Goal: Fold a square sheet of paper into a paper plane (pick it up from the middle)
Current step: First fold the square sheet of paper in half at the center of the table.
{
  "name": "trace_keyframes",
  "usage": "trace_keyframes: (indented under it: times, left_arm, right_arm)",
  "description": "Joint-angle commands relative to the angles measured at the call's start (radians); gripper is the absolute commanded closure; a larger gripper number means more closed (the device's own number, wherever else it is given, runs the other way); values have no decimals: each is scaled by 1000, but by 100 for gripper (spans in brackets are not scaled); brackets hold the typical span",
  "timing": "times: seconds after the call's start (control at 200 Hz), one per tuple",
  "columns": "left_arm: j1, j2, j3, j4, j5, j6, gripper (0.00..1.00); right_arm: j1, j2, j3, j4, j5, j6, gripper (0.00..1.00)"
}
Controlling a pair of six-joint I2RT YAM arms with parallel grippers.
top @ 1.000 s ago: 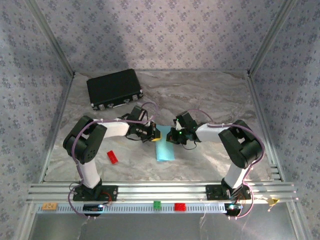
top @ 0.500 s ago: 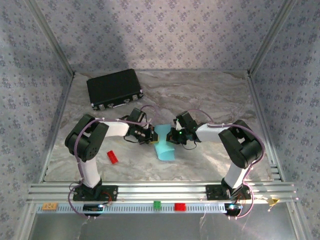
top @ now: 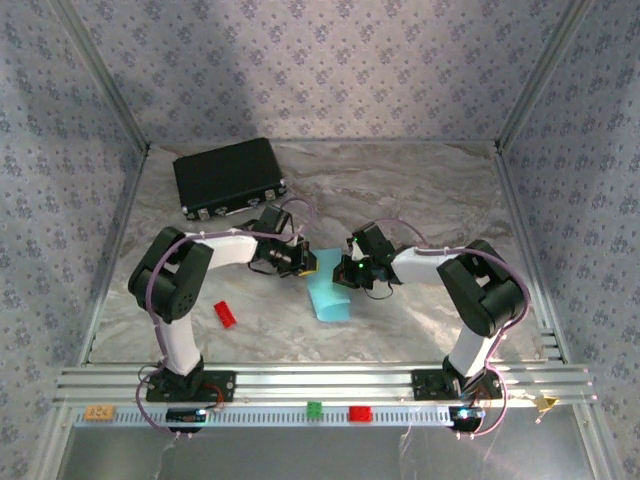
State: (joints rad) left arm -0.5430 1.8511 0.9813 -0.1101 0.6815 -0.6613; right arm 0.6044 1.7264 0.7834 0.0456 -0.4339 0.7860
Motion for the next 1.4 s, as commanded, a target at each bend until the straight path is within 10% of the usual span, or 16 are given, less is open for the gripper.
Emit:
trace_keyframes:
  times: [0.0,1.394]
  left_arm:
    - [19,50,5,9,39,24,100]
    - [78,61,142,-56,102,74,100]
  right_arm:
    - [1,31,-25,-90,50,-4,100]
    - [1,19,-18,-120,63,-13,100]
